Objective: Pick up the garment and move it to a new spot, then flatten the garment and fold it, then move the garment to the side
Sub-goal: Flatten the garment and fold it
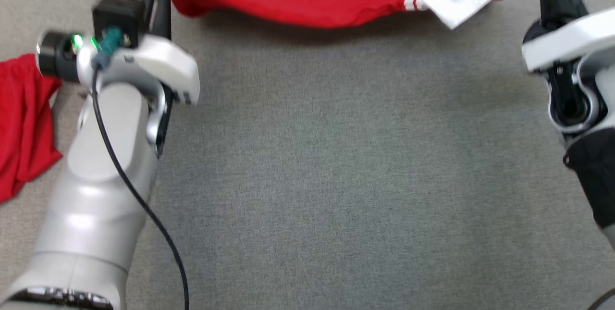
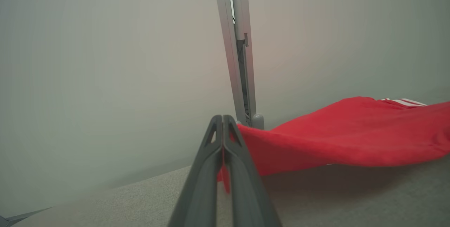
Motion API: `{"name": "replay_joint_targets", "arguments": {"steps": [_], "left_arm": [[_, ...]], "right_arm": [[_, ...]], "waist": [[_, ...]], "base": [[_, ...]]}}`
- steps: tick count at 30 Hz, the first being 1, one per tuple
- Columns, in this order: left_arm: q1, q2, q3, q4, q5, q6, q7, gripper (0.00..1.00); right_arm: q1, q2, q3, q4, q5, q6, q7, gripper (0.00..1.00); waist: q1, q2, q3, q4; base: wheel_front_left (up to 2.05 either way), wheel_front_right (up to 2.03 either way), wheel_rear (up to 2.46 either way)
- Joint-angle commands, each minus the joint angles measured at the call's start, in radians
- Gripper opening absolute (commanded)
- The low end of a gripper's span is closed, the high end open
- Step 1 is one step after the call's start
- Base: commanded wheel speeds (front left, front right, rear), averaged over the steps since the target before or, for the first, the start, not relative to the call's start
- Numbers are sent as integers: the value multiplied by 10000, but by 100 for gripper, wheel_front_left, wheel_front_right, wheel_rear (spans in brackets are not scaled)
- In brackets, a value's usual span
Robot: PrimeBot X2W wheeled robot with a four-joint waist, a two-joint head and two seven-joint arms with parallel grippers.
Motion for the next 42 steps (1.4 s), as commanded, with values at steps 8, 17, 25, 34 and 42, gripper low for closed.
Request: {"name": "replay_joint_targets", "arguments": {"steps": [8, 17, 25, 34, 42], "left_arm": [[1812, 226, -551, -155, 589, -107, -34, 0], [3335, 497, -1062, -467, 1053, 38, -24, 0], [4451, 725, -1637, -74, 1384, -56, -25, 0], [5142, 844, -2040, 779, 1336, -336, 173, 0], [5780, 749, -1546, 17, 604, -32, 25, 0]], "right_arm": [[1779, -508, 669, 432, 1008, 6, 31, 0], [3398, -618, 841, 677, 2052, 5, 474, 0], [4417, -864, 1252, 513, 2633, 5, 1991, 0], [4812, -1047, 1201, 829, 2956, 5, 3700, 0], [5234, -1124, 935, 146, 2840, 5, 3853, 0]], "waist": [[0, 0, -1369, -16], [0, 0, -2298, -106], [0, 0, -2913, -261], [0, 0, -3584, -316], [0, 0, -3781, -325]], "base": [[0, 0, 0], [0, 0, 0], [0, 0, 0], [0, 0, 0], [0, 0, 0]]}}
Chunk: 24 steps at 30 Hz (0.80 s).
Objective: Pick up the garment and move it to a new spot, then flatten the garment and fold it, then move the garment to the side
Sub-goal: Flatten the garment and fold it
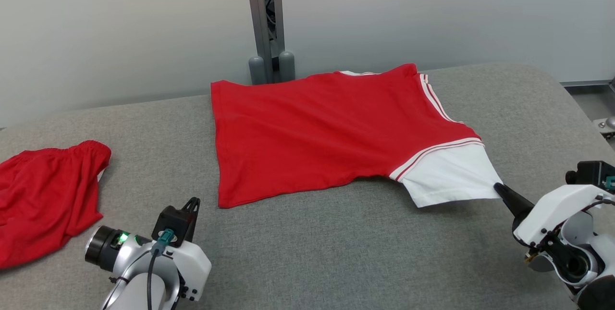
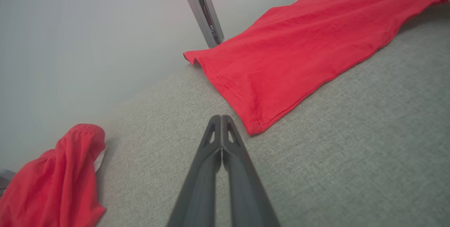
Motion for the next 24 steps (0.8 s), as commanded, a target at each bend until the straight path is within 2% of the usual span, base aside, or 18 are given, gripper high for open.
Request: {"name": "replay_joint_targets", "arguments": {"steps": [1, 5, 6, 7, 8, 13, 24], "left_arm": [[268, 4, 204, -297, -245, 136, -65, 0], [619, -80, 561, -957, -654, 305, -96, 0], [783, -153, 690, -1165, -830, 300, -95, 53], [946, -227, 820, -1332, -1033, 289, -99, 83], [1071, -271, 948, -1478, -1217, 267, -94, 100], [1239, -321, 1051, -1794, -1460, 328, 20, 100], [-160, -756, 1324, -1086, -2238, 388, 1731, 100]], "right_arm": [[260, -49, -92, -112, -77, 5, -114, 0], [510, -8, -261, -233, -104, 5, -245, 0], [600, 6, -311, -284, -114, 5, -301, 0], [673, 17, -346, -325, -139, 5, -305, 0], [736, 25, -390, -369, -172, 5, -336, 0], [807, 99, -592, -509, -351, 5, -342, 0], [351, 267, -1006, -1107, -872, 5, -163, 0]], "waist": [[0, 0, -14, 16], [0, 0, -27, 67], [0, 0, -26, 82], [0, 0, -22, 96], [0, 0, -10, 107], [0, 0, 167, 27], [0, 0, 1211, -324]], "base": [[0, 0, 0], [0, 0, 0], [0, 0, 0], [0, 0, 0], [0, 0, 0], [0, 0, 0], [0, 0, 0]]}}
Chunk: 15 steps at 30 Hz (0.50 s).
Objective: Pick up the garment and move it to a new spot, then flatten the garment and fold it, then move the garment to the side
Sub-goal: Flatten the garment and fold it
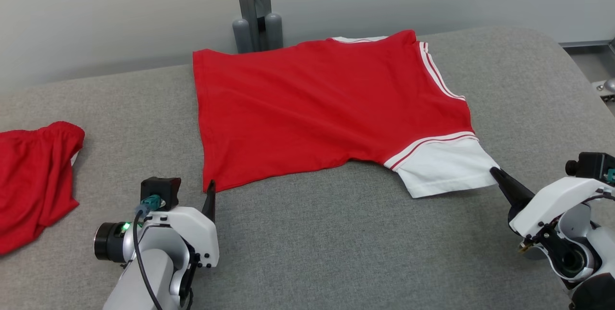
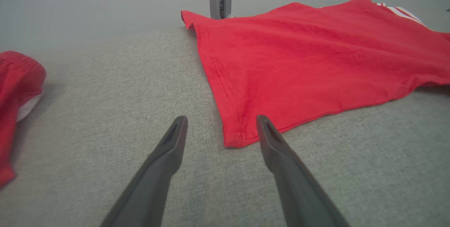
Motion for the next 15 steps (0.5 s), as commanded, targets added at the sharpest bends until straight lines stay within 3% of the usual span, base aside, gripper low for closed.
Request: {"name": "replay_joint_targets", "arguments": {"steps": [1, 15], "left_arm": [[-228, -7, -27, 112, 46, 15, 75, 100], [-1346, -132, -321, 1767, -2, 64, 395, 100]], "right_arm": [[-78, 2, -44, -83, -80, 5, 25, 0], [-260, 259, -537, -369, -507, 5, 180, 0]], "waist": [[0, 0, 204, -91], [0, 0, 815, -198]], "base": [[0, 0, 0], [0, 0, 0]]}}
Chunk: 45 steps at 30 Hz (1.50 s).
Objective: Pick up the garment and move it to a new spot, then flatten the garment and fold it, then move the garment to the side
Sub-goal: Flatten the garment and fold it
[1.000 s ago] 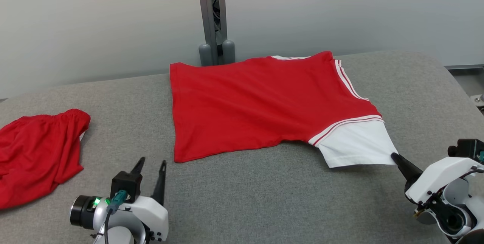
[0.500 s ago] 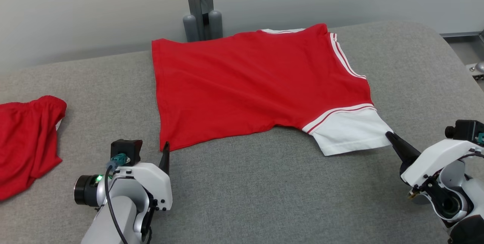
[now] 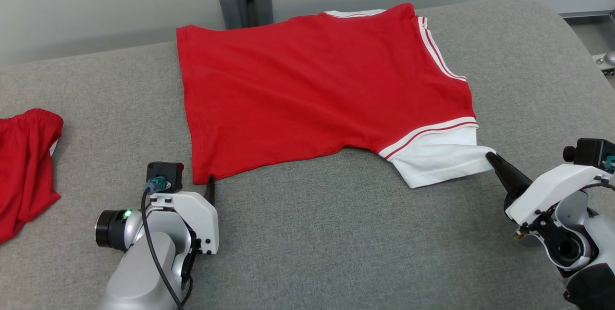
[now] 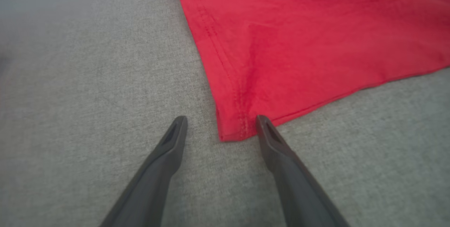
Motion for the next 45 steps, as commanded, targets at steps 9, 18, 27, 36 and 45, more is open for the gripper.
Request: {"name": "replay_joint_targets", "arguments": {"steps": [9, 18, 27, 36, 45], "left_arm": [[-487, -87, -222, 843, -157, -266, -65, 0], [-463, -149, -389, 1271, -314, -590, -384, 0], [-85, 140, -816, 1563, -207, -1181, 67, 0], [405, 613, -1347, 1341, -87, -1565, 652, 0], [1372, 1578, -1926, 91, -248, -1840, 2064, 0]], "right_arm": [[65, 48, -335, -82, -237, 5, 129, 0], [210, 129, -472, -41, -417, 5, 304, 0], [562, -137, -520, -130, -154, 5, 1935, 0], [1171, -810, -692, -1054, -319, 5, 3952, 0], [2319, -953, -1869, -2536, -783, 5, 5971, 0]], "waist": [[0, -1, 72, 38], [0, -1, -296, 171], [0, -1, -960, 211], [0, -1, -1642, 71], [0, -1, -1845, -35]], "base": [[0, 0, 0], [0, 0, 0], [0, 0, 0], [0, 0, 0], [0, 0, 0]]}}
